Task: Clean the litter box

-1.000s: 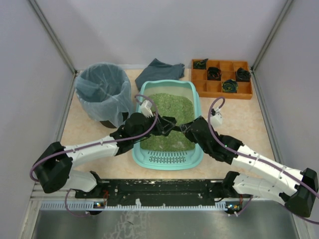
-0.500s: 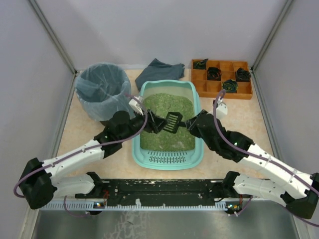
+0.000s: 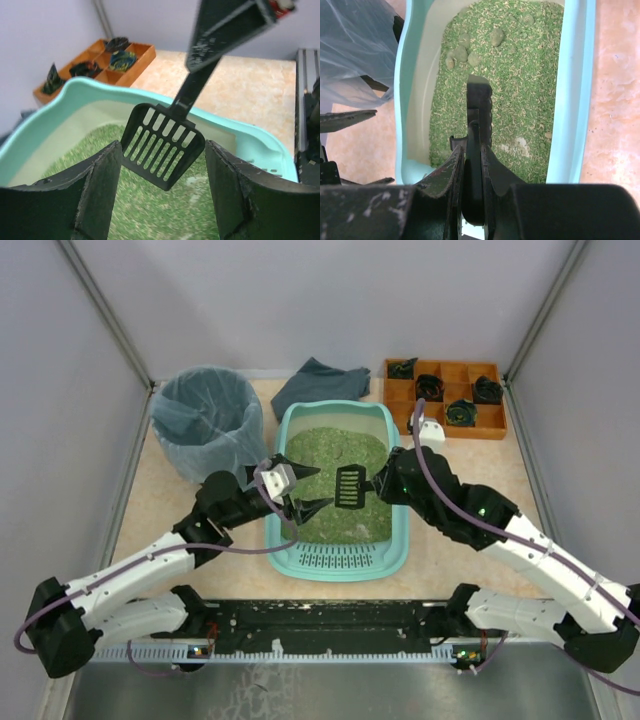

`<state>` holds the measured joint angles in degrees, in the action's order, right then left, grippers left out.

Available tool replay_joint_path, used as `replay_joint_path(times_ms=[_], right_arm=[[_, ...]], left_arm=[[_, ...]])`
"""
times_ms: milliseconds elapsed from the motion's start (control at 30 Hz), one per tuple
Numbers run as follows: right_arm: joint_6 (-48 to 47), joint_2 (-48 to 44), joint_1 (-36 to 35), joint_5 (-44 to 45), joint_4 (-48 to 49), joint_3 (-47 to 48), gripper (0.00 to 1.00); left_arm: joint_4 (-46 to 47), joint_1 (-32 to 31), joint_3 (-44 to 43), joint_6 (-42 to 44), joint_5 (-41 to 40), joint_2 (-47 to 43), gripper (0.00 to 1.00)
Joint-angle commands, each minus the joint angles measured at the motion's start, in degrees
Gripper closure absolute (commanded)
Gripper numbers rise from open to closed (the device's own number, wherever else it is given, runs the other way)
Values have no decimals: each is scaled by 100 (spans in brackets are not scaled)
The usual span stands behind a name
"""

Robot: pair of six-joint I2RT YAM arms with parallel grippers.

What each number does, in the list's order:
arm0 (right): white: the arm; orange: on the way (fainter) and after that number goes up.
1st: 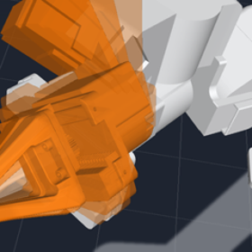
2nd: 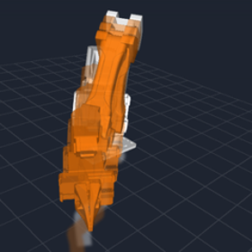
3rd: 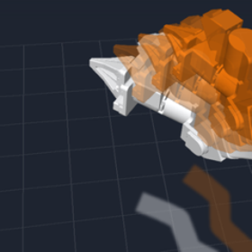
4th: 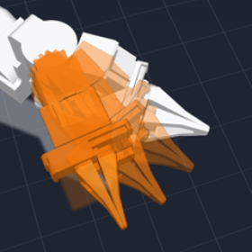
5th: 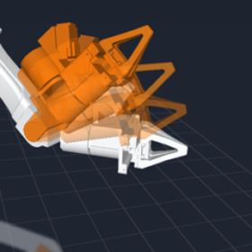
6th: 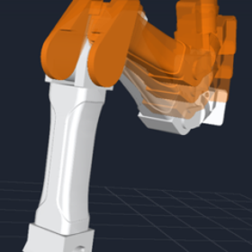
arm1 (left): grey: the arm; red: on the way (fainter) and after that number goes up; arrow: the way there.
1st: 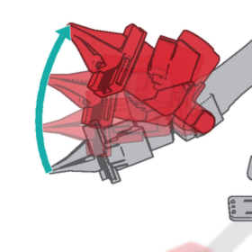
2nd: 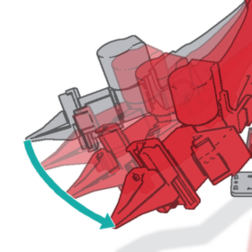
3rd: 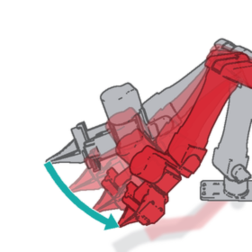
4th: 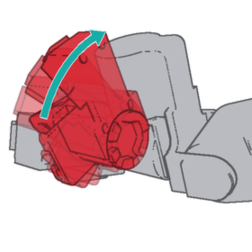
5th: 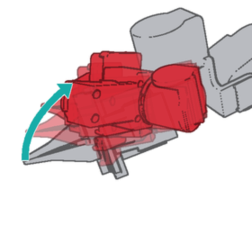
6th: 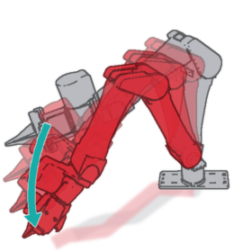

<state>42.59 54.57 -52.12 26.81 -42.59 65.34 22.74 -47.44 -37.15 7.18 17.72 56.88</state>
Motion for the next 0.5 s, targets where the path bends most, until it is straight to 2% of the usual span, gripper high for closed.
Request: replay_joint_path(times_ms=[0,67,233,467], right_arm=[[-557,113,134,-340,-2,552,100],[-589,155,160,-401,1,620,100],[-597,231,182,-593,90,670,100],[-601,337,184,-722,114,673,100]], left_arm=[[411,-25,-91,1595,1339,159,30],[280,-96,-217,1909,1551,331,32],[131,-229,-517,2341,1322,832,35],[725,-232,-630,2398,660,1295,44]])
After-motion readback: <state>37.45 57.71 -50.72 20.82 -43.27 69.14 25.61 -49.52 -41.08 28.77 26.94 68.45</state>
